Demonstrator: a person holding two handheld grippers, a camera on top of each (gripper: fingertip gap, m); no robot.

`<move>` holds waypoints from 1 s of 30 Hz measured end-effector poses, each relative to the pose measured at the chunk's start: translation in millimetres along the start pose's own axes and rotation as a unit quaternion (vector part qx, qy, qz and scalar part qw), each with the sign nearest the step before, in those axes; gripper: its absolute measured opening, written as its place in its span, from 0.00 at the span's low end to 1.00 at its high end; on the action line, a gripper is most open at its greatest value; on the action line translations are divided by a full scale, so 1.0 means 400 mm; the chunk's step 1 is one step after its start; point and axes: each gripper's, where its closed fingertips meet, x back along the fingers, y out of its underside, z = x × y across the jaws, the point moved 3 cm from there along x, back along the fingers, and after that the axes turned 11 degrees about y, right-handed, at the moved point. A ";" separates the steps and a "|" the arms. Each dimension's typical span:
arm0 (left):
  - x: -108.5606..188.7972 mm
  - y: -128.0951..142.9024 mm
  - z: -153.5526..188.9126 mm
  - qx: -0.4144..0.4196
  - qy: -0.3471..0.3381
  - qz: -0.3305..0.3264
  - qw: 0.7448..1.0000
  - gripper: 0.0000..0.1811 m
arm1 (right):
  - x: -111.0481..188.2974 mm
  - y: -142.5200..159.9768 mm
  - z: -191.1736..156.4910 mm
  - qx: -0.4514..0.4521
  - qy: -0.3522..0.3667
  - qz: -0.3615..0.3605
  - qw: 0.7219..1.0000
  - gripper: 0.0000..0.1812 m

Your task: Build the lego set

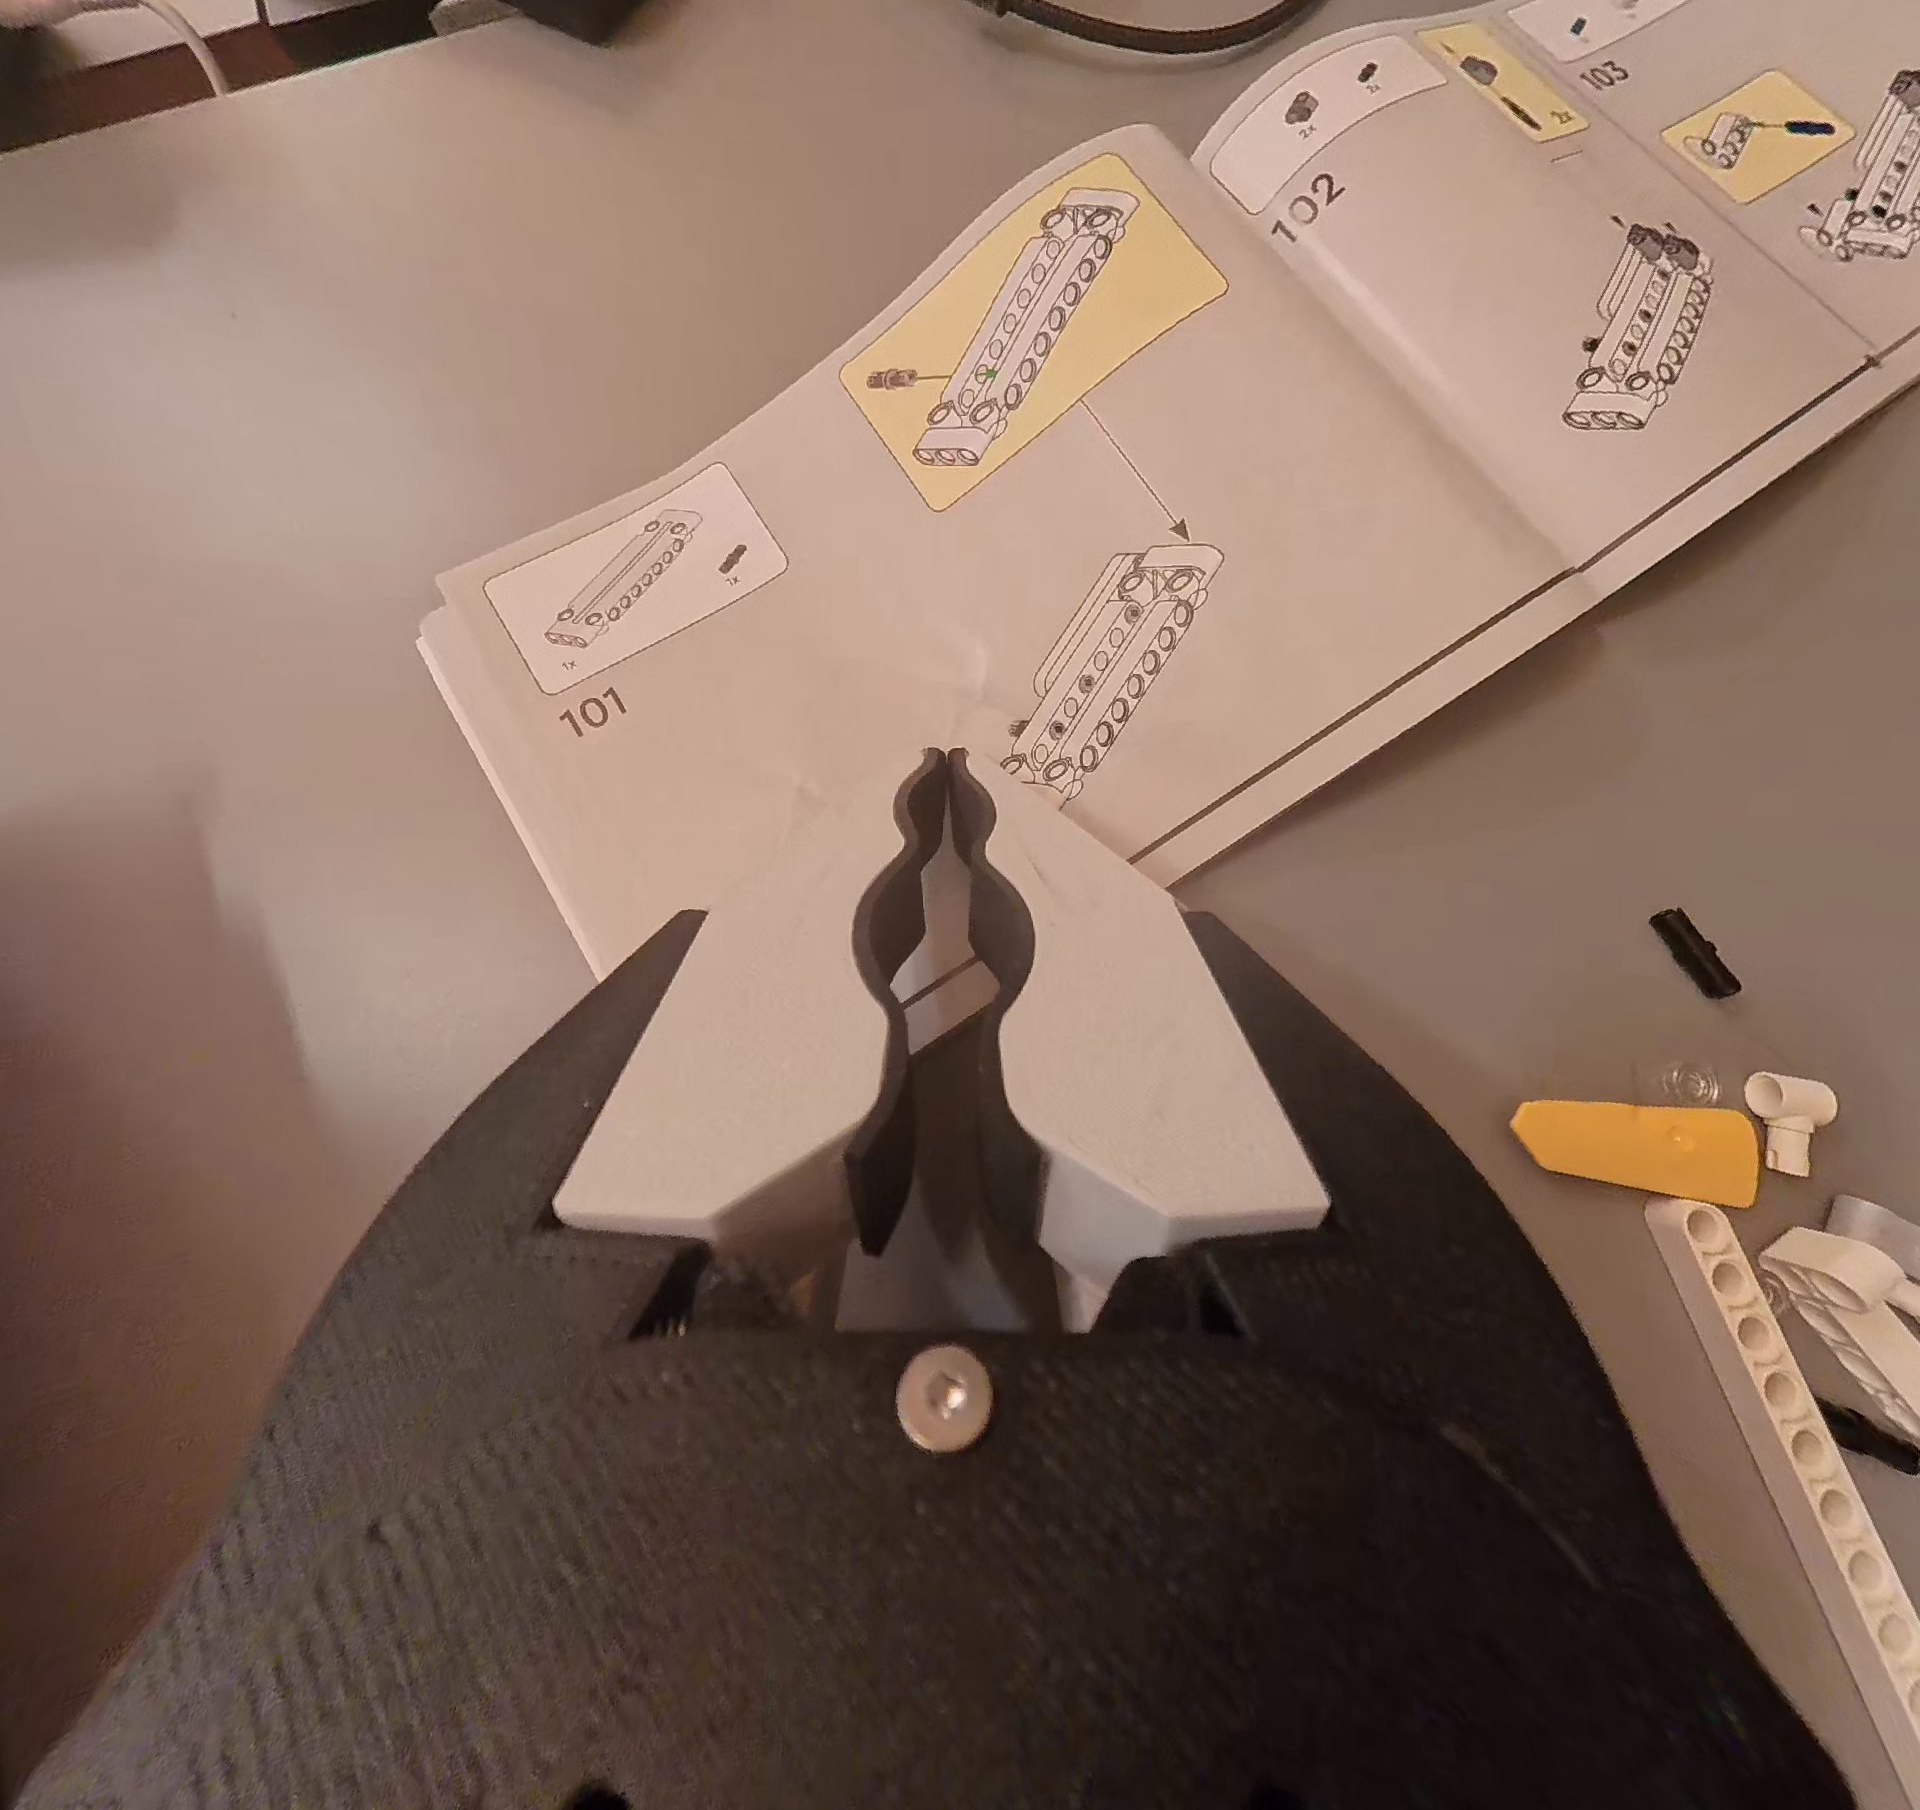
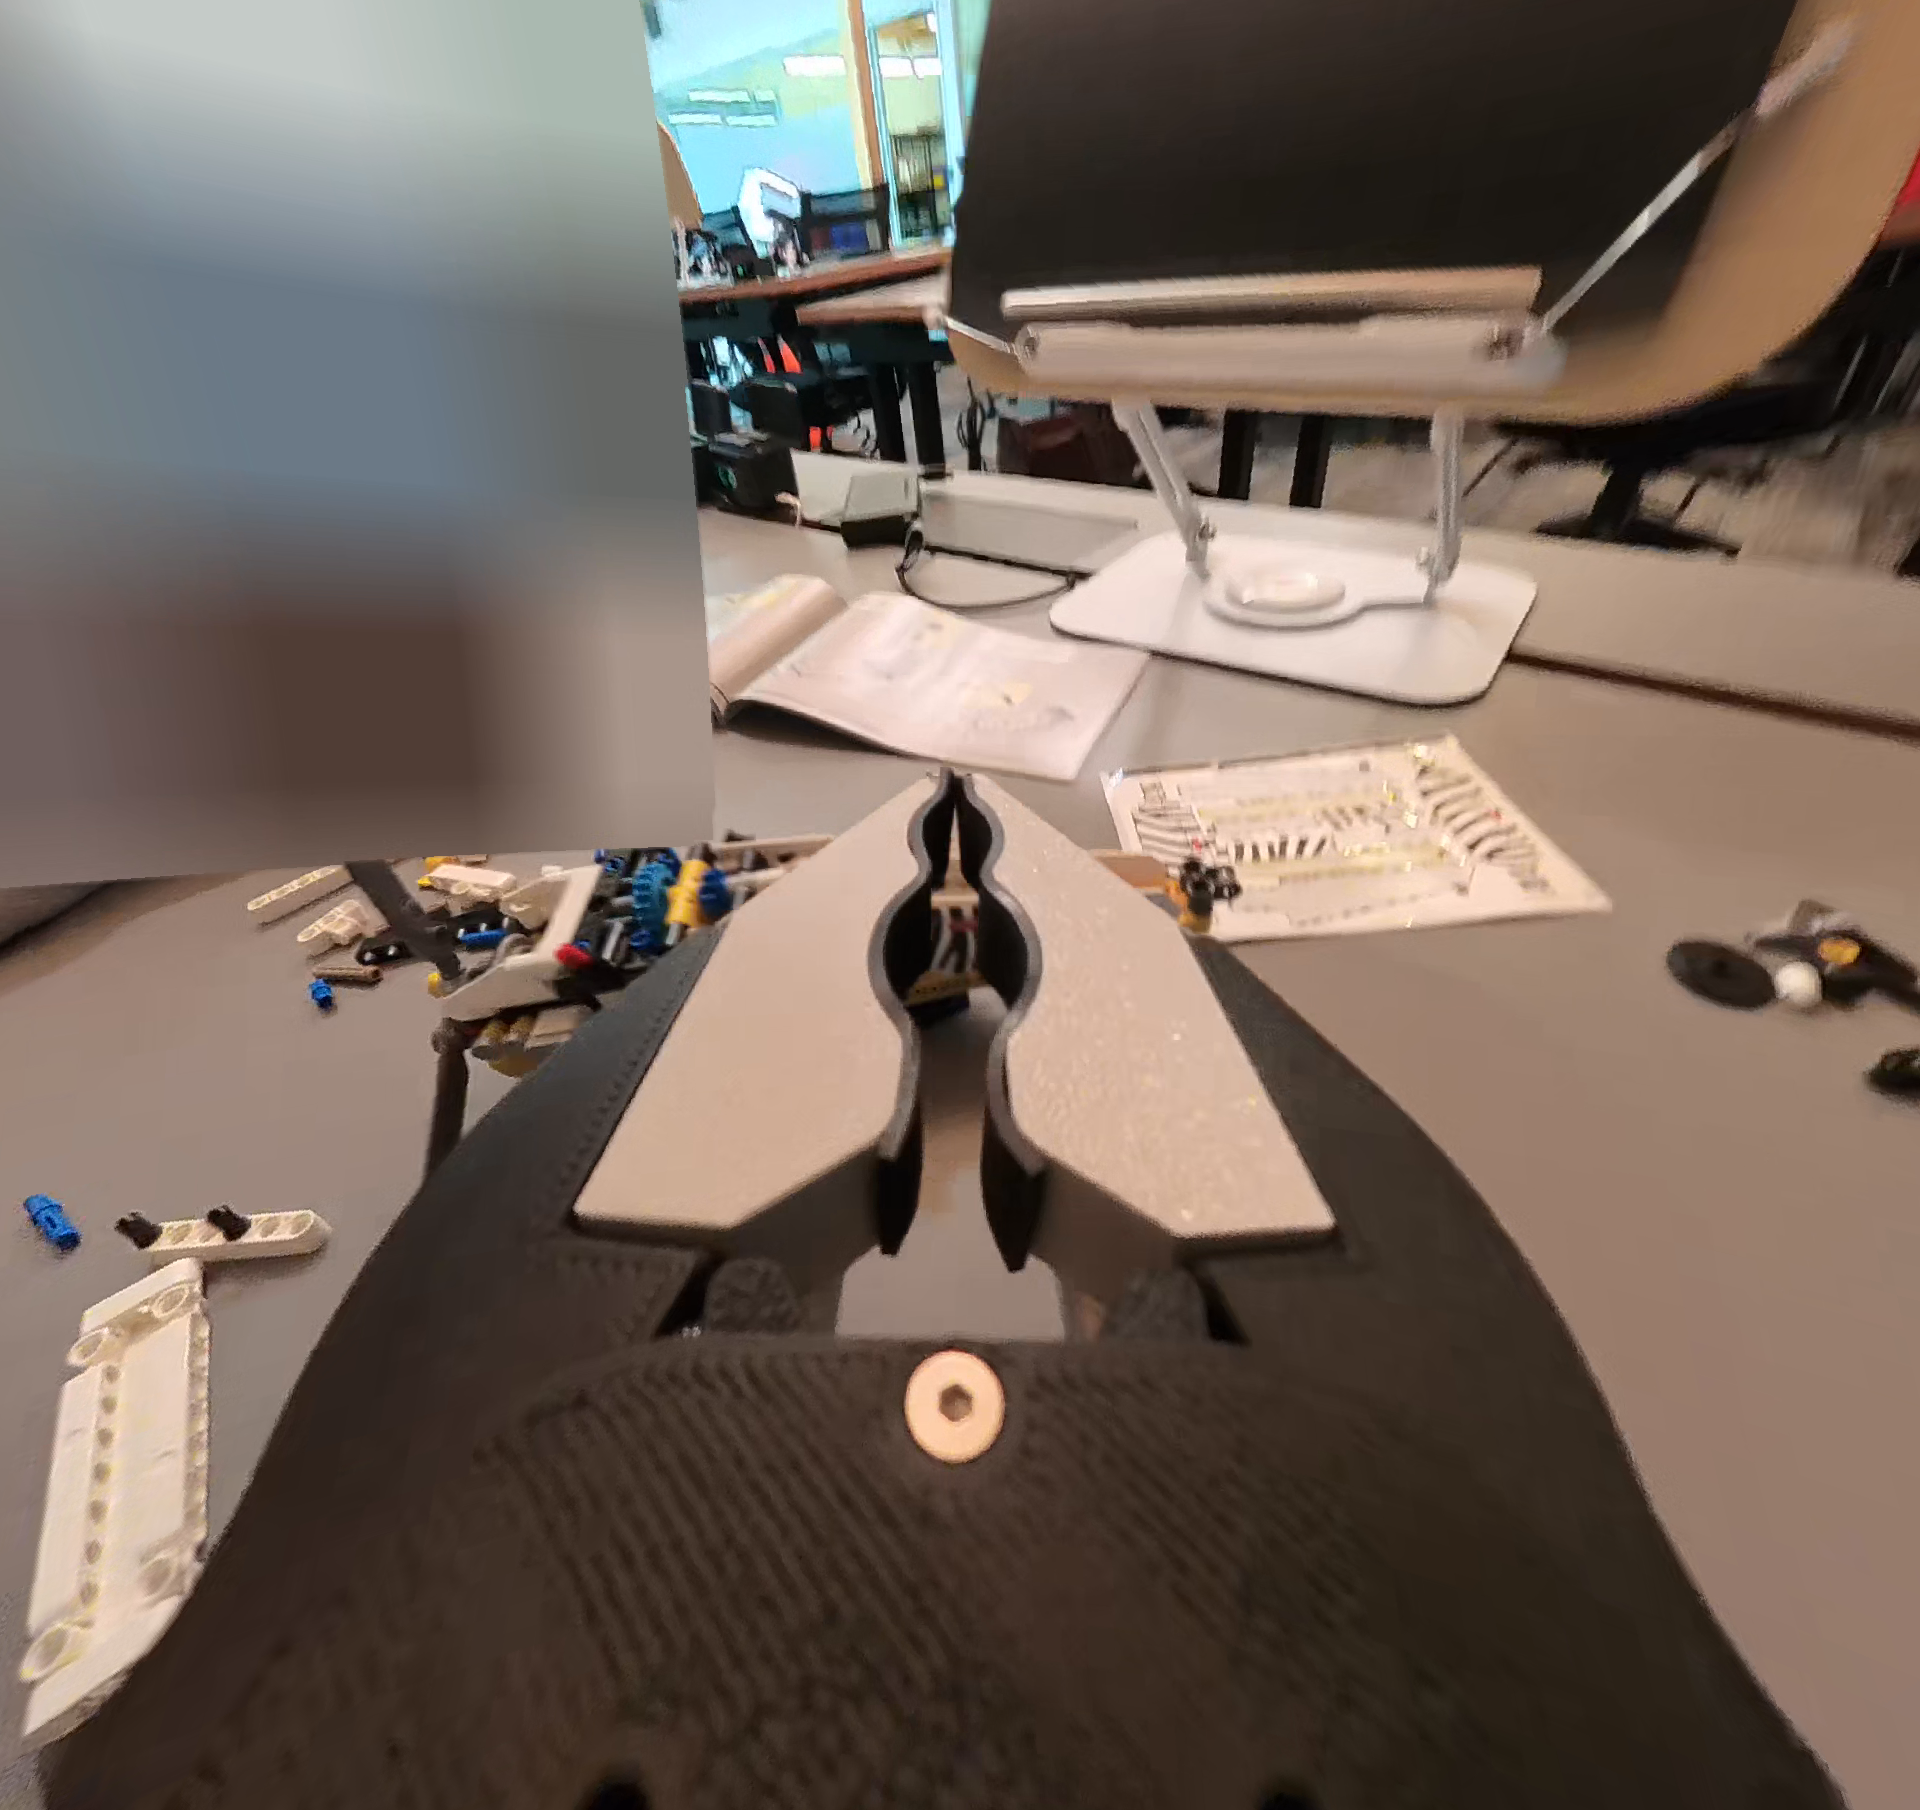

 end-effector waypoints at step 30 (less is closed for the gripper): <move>0.003 -0.001 -0.005 0.007 -0.005 0.006 1.000 0.03 | 0.101 -0.032 -0.090 0.000 -0.038 0.089 0.995 0.00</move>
